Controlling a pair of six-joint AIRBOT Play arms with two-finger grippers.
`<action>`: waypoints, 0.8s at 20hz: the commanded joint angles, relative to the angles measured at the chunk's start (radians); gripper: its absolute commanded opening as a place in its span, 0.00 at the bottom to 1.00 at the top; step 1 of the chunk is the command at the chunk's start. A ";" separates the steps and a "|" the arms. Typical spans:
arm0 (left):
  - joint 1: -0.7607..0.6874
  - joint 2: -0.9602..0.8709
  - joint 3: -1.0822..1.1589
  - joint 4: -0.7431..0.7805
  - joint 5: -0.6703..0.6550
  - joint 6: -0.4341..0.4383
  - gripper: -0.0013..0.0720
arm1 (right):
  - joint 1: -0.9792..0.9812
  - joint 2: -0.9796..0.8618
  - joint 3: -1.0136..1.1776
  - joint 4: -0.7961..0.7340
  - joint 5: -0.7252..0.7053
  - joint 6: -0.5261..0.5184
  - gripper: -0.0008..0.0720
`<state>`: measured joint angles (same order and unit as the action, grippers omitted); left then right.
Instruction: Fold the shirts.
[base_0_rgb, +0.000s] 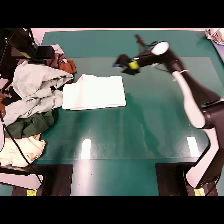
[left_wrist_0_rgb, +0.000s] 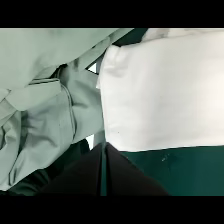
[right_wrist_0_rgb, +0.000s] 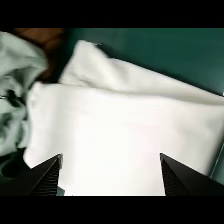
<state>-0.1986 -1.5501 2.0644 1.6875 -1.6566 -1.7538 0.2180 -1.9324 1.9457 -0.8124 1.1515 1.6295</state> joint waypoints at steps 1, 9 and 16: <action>0.000 0.001 0.001 -0.096 0.055 0.000 0.10 | -0.197 0.044 -0.098 -0.048 0.249 -0.043 0.96; 0.000 0.000 0.001 -0.177 0.100 0.000 0.10 | -0.174 0.043 -0.441 0.223 0.020 -0.321 0.96; 0.000 0.000 0.001 -0.180 0.066 -0.001 0.10 | 0.101 -0.120 -0.369 0.595 -0.179 -0.472 0.46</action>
<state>-0.1993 -1.5501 2.0640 1.5120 -1.5719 -1.7557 0.2199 -1.9770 1.5150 -0.3893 1.0286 1.2312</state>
